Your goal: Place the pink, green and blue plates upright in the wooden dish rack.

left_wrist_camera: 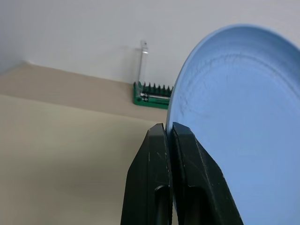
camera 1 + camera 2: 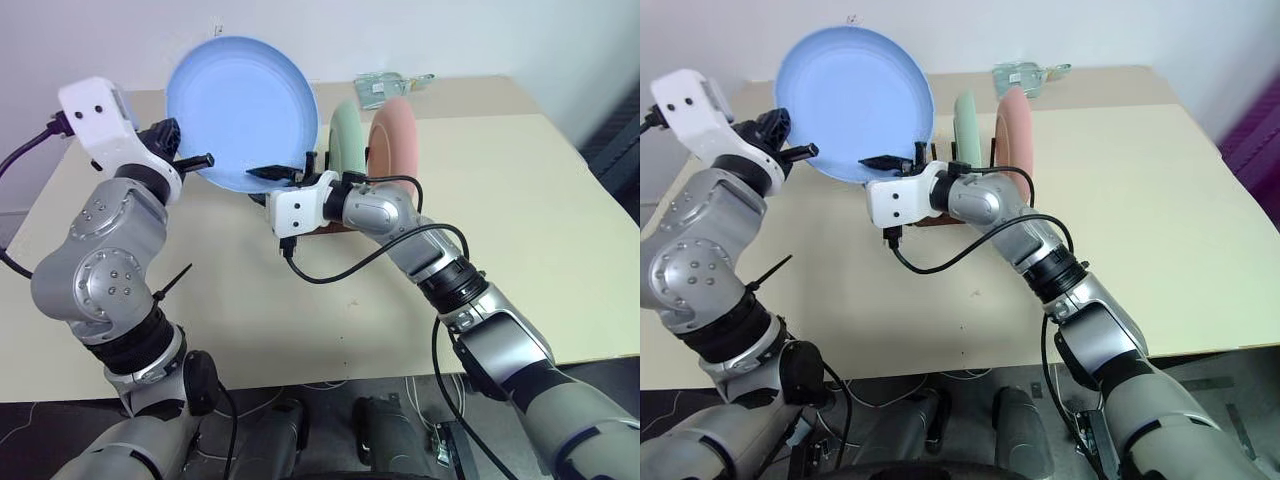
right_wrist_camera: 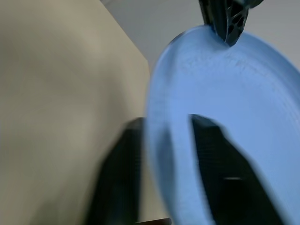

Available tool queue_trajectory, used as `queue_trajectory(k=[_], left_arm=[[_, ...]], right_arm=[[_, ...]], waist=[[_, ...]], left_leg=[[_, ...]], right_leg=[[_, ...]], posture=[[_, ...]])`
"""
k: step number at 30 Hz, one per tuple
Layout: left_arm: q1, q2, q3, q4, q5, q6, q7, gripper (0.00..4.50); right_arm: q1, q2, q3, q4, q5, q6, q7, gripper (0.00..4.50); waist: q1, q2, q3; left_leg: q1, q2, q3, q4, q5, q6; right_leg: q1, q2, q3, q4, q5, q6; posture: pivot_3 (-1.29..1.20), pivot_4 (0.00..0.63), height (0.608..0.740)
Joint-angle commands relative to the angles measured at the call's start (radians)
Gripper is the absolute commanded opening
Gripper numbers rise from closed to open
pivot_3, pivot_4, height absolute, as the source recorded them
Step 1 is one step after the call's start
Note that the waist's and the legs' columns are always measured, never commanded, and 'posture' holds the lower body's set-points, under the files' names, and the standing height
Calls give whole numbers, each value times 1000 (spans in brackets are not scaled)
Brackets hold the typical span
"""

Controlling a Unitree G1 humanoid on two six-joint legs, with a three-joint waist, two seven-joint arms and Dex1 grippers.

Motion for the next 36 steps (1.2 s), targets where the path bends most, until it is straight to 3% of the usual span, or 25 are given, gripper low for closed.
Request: queue_trajectory(k=[1, 5, 6, 7, 11, 17, 21, 25, 27, 31, 36], left_arm=[[-16, 9, 8, -48, -21, 5, 0, 0], [-25, -36, 54, -41, -77, -29, -6, 0], [-40, -56, 80, -37, -94, -59, 2, 642], [-59, -71, 110, -31, -110, -100, 13, 913], [-135, -63, 231, 20, -151, -253, 69, 2924], [-41, 189, 300, 174, -40, -410, 50, 2924], [280, 357, 119, 219, 119, -497, -123, 2924], [451, 301, 26, 199, 91, -589, -232, 2924], [529, 266, -47, 179, 86, -628, -297, 2924], [607, 226, -150, 115, 40, -652, -405, 2924], [630, 248, -197, 132, 42, -666, -480, 2924]], right_arm=[[-27, 13, -19, -19, -14, -25, -29, 23], [-20, 14, -27, -36, -26, -24, -39, 23], [-17, 12, -28, -42, -24, -29, -36, 0], [-15, 10, -29, -50, -22, -31, -32, 0], [-10, 7, -35, -64, -10, -37, -22, 0], [-17, 14, -77, -106, 82, -49, 11, 0], [-28, 50, -184, -227, 351, 81, 119, 0], [-51, 87, -311, -366, 653, 360, 164, 0], [-61, 113, -394, -439, 885, 584, 137, 0], [49, 111, -409, -537, 1054, 843, 102, 0], [135, 170, -448, -531, 1161, 964, 19, 0]], waist=[[0, 0, 0], [0, 0, 0], [1, 0, 0], [1, 0, 0], [1, -3, 2], [-6, -3, 2], [-5, -3, 2], [9, -4, 1], [9, -4, 1], [5, -5, 1], [-6, -3, 1]], left_leg=[[0, 0, 0, 0, 0, 0], [0, 0, 0, 0, 0, 0], [0, 0, 0, 0, 0, 0], [0, 0, 0, 0, 0, -1], [0, 1, 0, 0, 0, -1], [1, 7, 3, -1, 0, -3], [1, 9, 6, -2, -1, -4], [2, 9, 8, -2, -1, -3], [2, 10, 8, -2, -5, 2], [2, 11, 9, -4, -5, 4], [2, 15, 16, -7, -5, 3]], right_leg=[[0, 0, 0, 0, 0, 0], [0, 1, 0, 0, 0, 0], [0, 1, 0, 0, 0, 0], [0, 1, 0, 0, 0, 0], [0, 1, 0, 0, 0, 0], [-2, 8, 4, 0, 2, -4], [-4, 10, 9, 0, 3, -5], [-3, 11, 11, 0, 4, -6], [-3, 10, 11, 0, 4, -7], [-4, 9, 12, -1, 4, -8], [-9, 11, 16, 0, 6, -11]], posture=[[0, 150, 740], [0, 150, 740], [0, 150, 740], [0, 150, 740], [0, 150, 740], [0, 150, 740], [0, 150, 740], [0, 150, 740], [0, 150, 740], [0, 150, 740], [0, 150, 740]])
